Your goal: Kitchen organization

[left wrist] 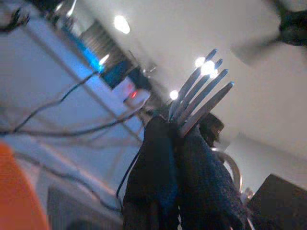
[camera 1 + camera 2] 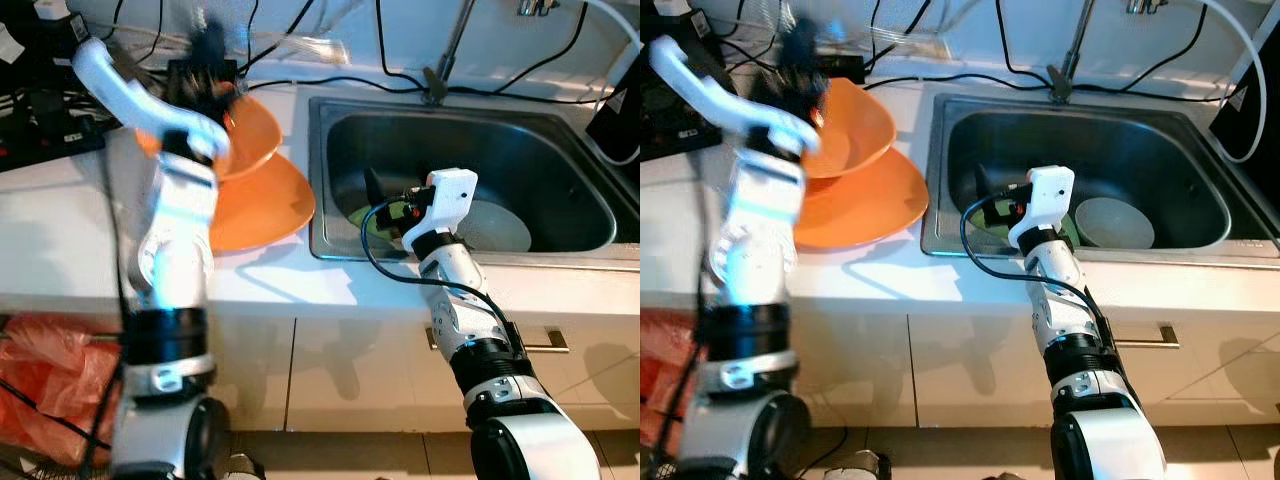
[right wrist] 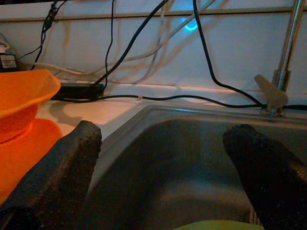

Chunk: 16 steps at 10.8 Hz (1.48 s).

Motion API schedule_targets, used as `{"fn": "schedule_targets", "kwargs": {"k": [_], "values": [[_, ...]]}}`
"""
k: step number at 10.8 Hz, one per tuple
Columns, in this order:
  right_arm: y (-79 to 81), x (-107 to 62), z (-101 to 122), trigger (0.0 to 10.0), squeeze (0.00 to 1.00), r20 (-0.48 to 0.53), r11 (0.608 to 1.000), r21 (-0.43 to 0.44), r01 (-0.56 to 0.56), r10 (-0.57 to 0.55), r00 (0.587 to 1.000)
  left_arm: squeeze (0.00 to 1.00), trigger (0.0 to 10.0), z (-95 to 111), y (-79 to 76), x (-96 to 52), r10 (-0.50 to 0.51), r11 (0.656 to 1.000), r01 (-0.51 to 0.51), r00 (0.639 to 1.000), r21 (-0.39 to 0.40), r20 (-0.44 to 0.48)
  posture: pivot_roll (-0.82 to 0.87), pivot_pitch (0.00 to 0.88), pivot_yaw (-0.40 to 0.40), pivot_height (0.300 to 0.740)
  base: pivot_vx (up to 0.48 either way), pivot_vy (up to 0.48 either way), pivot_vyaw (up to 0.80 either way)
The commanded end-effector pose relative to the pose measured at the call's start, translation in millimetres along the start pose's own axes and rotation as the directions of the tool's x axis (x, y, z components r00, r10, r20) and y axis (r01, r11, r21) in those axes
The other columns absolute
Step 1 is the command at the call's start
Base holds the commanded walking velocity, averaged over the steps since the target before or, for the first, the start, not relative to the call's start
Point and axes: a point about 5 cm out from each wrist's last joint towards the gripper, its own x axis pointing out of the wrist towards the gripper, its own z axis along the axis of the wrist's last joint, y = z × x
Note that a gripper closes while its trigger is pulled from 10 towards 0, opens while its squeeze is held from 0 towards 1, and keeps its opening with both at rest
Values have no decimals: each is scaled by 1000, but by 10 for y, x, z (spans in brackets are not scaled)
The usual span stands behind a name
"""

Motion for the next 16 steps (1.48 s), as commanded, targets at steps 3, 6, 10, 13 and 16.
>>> {"fn": "schedule_targets", "kwargs": {"k": [3, 6, 10, 13, 16], "values": [[-50, -9, 13, 10000, 0, 4, 1000, 5, 23, -23, 1000, 0, 10000, -339, 111, -84, 88, 985, -100, 992, -144, -86, 74, 53, -58, 740, 0, 0, 0], [-49, -20, 4, 10000, 0, 2, 1000, 6, 24, -25, 1000, 0, 10000, -613, 149, -180, 113, 970, -145, 980, -198, -165, 69, 57, -57, 740, 0, 0, 0], [-60, -27, 1, 10000, 0, 1, 1000, 6, 27, -27, 1000, 0, 10000, -767, 200, -269, 115, 964, -158, 973, -214, -201, 69, 61, -61, 740, 0, 0, 0], [-50, -32, -16, 10000, 0, -6, 1000, 6, 23, -23, 1000, 0, 10000, -859, 224, -309, 126, 962, -173, 968, -211, -218, 66, 64, -61, 740, 0, 0, 0], [-64, -58, -51, 10000, 0, -26, 999, -24, 23, -23, 999, 0, 10000, -931, 173, -319, 111, 964, -162, 965, -208, -240, 60, 63, -58, 740, 0, 0, 0]]}}
